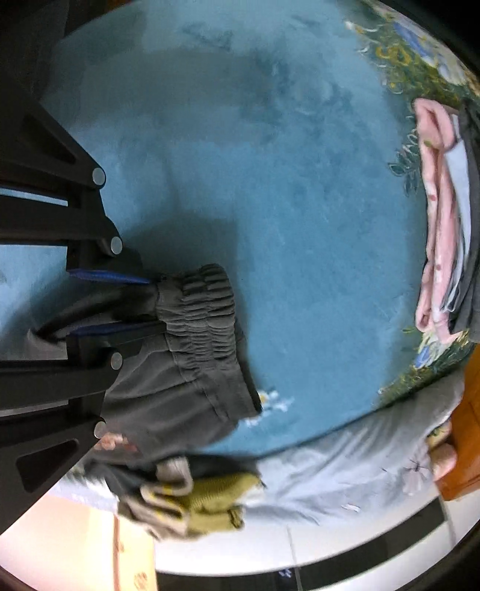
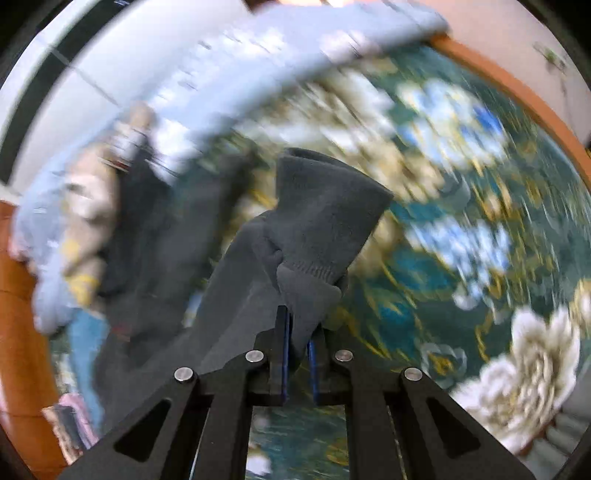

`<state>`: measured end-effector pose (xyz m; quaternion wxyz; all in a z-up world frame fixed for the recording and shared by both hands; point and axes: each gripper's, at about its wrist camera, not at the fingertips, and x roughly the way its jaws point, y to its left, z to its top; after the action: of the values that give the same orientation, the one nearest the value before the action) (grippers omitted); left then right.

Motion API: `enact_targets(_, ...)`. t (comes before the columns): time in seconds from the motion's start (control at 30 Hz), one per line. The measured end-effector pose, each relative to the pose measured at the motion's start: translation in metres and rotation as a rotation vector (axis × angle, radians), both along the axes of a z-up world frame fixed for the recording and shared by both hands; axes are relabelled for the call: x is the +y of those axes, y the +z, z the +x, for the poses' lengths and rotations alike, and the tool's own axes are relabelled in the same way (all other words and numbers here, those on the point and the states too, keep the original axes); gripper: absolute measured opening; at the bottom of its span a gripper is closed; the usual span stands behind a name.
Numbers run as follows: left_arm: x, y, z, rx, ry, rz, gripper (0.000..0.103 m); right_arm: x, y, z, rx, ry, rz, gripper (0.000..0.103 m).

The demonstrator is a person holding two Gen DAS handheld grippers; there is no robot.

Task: Fold clothes
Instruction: 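Lay the sweatpants flat on the sheet, waistband held by the left gripper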

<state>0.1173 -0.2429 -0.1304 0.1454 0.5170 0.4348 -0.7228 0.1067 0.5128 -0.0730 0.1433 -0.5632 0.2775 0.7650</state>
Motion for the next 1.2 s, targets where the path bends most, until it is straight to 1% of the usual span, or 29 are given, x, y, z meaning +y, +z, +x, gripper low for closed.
enact_targets(0.07, 0.002, 0.000, 0.002, -0.027, -0.012, -0.025, 0.020, 0.003, -0.028, 0.009, -0.079, -0.032, -0.008, 0.008)
enact_targets(0.1, 0.003, -0.001, 0.002, -0.040, -0.014, -0.032, 0.020, 0.005, -0.037, 0.012, -0.109, -0.036, -0.002, 0.008)
enact_targets(0.17, 0.003, -0.005, 0.001, -0.063, -0.009, -0.032, 0.020, 0.006, -0.047, 0.014, -0.135, -0.032, 0.011, 0.008)
enact_targets(0.23, 0.003, -0.009, -0.001, -0.078, -0.004, -0.030, 0.020, 0.005, -0.049, 0.011, -0.149, -0.013, 0.018, 0.008)
enact_targets(0.3, 0.003, -0.010, -0.002, -0.075, -0.004, -0.025, 0.022, 0.005, -0.052, 0.008, -0.160, 0.001, 0.021, 0.008)
enact_targets(0.4, 0.000, -0.010, 0.001, -0.063, 0.003, -0.011, 0.024, 0.013, -0.059, 0.006, -0.152, -0.034, -0.023, 0.009)
enact_targets(0.43, -0.001, -0.009, 0.001, -0.057, 0.010, 0.000, 0.024, 0.016, -0.060, 0.008, -0.143, -0.048, -0.039, 0.010)
enact_targets(0.47, -0.001, -0.009, 0.001, -0.051, 0.022, 0.012, 0.026, 0.019, -0.061, 0.009, -0.133, -0.061, -0.055, 0.015)
enact_targets(0.5, -0.002, -0.008, 0.002, -0.047, 0.033, 0.007, 0.026, 0.021, -0.059, 0.010, -0.124, -0.074, -0.069, 0.018)
enact_targets(0.53, -0.002, -0.007, 0.002, -0.043, 0.043, 0.003, 0.028, 0.023, -0.057, 0.012, -0.116, -0.086, -0.083, 0.018)
enact_targets(0.57, -0.003, -0.006, 0.003, -0.039, 0.053, -0.001, 0.030, 0.025, -0.054, 0.013, -0.107, -0.099, -0.096, 0.021)
enact_targets(0.6, -0.004, -0.005, 0.004, -0.035, 0.063, -0.005, 0.031, 0.026, -0.052, 0.013, -0.103, -0.100, -0.108, 0.029)
enact_targets(0.63, -0.005, -0.004, 0.005, -0.031, 0.074, -0.009, 0.034, 0.029, -0.048, 0.014, -0.098, -0.098, -0.124, 0.034)
enact_targets(0.67, -0.006, -0.003, 0.005, -0.027, 0.084, -0.013, 0.039, 0.034, -0.044, 0.014, -0.089, -0.094, -0.137, 0.043)
enact_targets(0.7, -0.007, -0.002, 0.006, -0.023, 0.094, -0.017, 0.042, 0.040, -0.037, 0.016, -0.078, -0.093, -0.118, 0.049)
enact_targets(0.73, -0.008, -0.001, 0.007, -0.019, 0.104, -0.021, 0.049, 0.046, -0.030, 0.018, -0.067, -0.093, -0.097, 0.050)
enact_targets(0.77, -0.009, 0.000, 0.007, -0.011, 0.111, -0.022, 0.050, 0.054, -0.024, 0.020, -0.061, -0.098, -0.068, 0.050)
enact_targets(0.83, -0.008, 0.003, 0.005, 0.026, 0.107, -0.015, 0.051, 0.066, -0.013, 0.023, -0.053, -0.118, 0.009, 0.050)
enact_targets(0.87, -0.006, 0.005, 0.004, 0.049, 0.095, -0.014, 0.051, 0.067, -0.008, 0.021, -0.033, -0.105, 0.061, 0.050)
enact_targets(0.9, -0.003, 0.008, 0.002, 0.068, 0.078, -0.017, 0.051, 0.064, -0.007, 0.015, -0.022, -0.083, 0.099, 0.050)
enact_targets(0.97, 0.003, 0.015, -0.001, 0.106, 0.039, -0.033, 0.052, 0.046, -0.016, -0.006, -0.018, -0.026, 0.096, 0.050)
enact_targets(1.07, 0.003, 0.022, 0.001, 0.137, 0.037, -0.053, 0.055, 0.000, -0.035, -0.053, 0.019, 0.072, -0.009, 0.050)
enact_targets(1.2, -0.005, 0.015, 0.007, 0.123, 0.093, -0.007, 0.057, -0.078, -0.043, -0.125, 0.086, 0.221, -0.080, 0.050)
